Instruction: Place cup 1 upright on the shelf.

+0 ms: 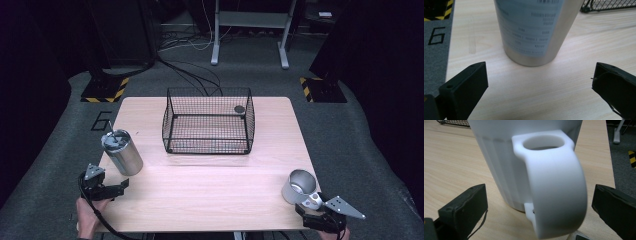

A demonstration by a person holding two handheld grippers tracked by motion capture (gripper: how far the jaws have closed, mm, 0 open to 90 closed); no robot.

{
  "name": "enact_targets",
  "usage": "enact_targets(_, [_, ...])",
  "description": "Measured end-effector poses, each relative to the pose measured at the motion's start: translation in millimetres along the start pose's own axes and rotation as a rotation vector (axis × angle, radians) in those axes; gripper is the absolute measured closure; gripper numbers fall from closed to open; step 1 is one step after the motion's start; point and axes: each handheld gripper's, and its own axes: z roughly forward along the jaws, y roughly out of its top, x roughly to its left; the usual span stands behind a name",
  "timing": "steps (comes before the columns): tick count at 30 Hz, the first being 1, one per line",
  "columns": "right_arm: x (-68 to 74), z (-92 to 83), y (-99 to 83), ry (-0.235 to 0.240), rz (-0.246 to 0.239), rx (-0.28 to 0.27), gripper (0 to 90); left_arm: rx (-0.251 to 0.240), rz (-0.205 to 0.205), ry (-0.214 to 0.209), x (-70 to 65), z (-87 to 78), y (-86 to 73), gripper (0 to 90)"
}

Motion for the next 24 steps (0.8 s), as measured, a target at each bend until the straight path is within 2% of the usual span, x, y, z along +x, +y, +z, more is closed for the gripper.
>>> enact_targets(15, [0.8,-0.5,-0.4,-0.005,0.0,0.001,0.0,-0.079,0.014,-0.017,-0.8,-20.9,37.2,0.1])
enact_targets(24, [0.2,-0.5,-0.6,-0.009,0.002,-0.003,0.0,-0.125,0.029,-0.02,-3.0,-25.6,60.7,0.0])
